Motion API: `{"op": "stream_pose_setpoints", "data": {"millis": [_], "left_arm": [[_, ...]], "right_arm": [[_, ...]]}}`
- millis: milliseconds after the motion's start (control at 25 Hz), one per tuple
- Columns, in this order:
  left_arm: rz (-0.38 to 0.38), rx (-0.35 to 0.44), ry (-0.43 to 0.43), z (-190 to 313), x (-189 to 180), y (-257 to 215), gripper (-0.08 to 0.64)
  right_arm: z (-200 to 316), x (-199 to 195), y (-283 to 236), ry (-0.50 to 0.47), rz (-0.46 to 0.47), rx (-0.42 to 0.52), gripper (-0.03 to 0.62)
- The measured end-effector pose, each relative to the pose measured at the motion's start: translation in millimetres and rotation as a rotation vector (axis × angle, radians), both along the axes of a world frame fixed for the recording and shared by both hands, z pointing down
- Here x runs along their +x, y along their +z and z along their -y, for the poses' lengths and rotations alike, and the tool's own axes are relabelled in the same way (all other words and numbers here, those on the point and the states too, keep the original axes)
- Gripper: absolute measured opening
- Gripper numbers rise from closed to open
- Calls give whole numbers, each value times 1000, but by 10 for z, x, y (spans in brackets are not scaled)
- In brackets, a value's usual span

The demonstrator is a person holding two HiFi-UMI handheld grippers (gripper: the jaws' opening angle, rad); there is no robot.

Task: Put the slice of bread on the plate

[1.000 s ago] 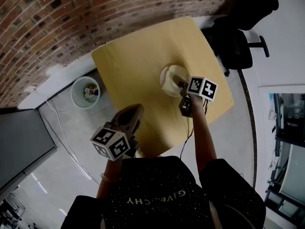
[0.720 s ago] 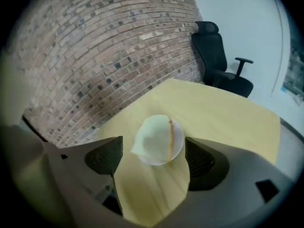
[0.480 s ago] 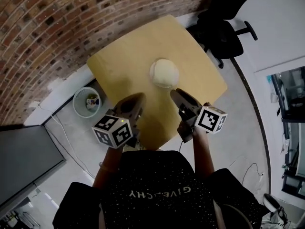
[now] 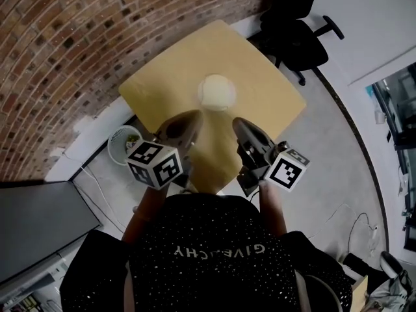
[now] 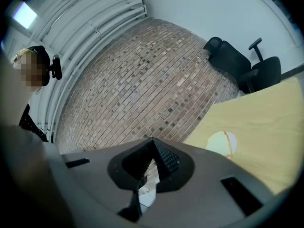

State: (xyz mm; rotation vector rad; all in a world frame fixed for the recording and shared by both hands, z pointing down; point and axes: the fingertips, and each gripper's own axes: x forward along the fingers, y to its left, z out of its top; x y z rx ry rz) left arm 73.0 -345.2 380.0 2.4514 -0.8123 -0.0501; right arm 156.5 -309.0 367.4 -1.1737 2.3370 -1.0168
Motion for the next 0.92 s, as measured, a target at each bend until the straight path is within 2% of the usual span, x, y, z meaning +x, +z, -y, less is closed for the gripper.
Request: {"op": "stream_pose_setpoints", "data": {"millis": [360,920], "left_arm": [[43,91,27,-173,109,-101,12],[41,62,1,-188,24,-11,12]], "right_arm": [[-58,65,-128,-14,-39,34,14],[-81,15,-69,-30,-42,9,14]]}}
